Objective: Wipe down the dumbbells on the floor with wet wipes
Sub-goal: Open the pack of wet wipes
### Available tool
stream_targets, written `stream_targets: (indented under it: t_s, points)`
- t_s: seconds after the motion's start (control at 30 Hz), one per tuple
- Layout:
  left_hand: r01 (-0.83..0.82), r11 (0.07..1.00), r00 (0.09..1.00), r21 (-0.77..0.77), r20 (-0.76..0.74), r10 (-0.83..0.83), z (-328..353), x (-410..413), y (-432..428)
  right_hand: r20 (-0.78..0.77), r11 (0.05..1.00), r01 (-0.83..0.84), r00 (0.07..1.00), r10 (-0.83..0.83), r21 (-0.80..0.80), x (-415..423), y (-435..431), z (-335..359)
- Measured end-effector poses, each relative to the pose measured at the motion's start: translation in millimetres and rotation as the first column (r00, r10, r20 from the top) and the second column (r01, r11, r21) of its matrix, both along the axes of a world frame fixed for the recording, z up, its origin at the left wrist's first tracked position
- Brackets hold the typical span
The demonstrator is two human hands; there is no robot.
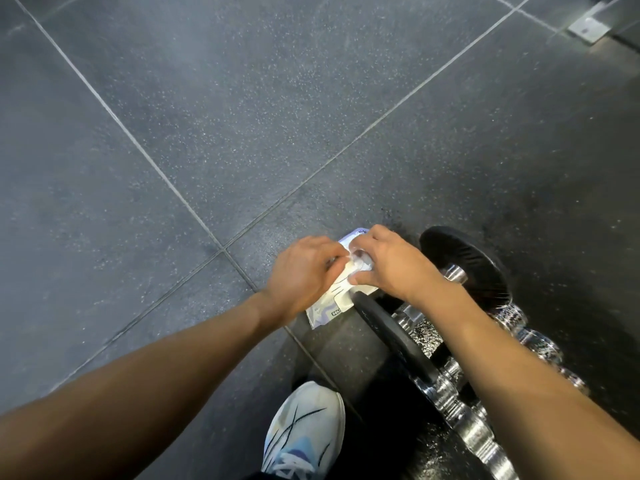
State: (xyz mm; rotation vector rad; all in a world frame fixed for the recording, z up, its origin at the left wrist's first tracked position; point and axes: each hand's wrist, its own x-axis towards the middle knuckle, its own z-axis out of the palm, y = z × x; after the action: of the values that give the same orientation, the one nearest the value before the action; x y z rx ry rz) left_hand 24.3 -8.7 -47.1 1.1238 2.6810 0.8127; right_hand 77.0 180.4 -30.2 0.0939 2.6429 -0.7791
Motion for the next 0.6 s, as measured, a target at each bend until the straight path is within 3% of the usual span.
stream_targets:
  t_s: [0.23, 0.37, 0.47, 0.6]
  points:
    - [-0.167, 0.976, 0.978, 0.142, 0.146, 0.146, 15.2, 7.1, -6.6, 0.024, 0.989, -0.030, 0.999, 0.027, 0.146, -4.9, -10.2, -0.7]
    - [-0.344, 0.918, 0.862, 0.198, 0.455, 0.225, 24.5, 5.1, -2.1, 0.048, 0.995, 0.012, 0.999, -0.016, 0.095, -5.7, -9.9, -0.2]
    - [-0.418, 0.864, 0.767, 0.280, 0.618, 0.170, 29.3, 5.0, -3.3, 0.070, 0.997, 0.070, 0.995, -0.071, 0.018, -6.3, -4.3, 2.3]
    - [-0.359, 0.867, 0.798, 0.347, 0.596, 0.092, 33.6, 9.9, -8.7, 0.057, 0.997, 0.065, 0.996, -0.067, 0.037, -3.0, -5.3, 1.4]
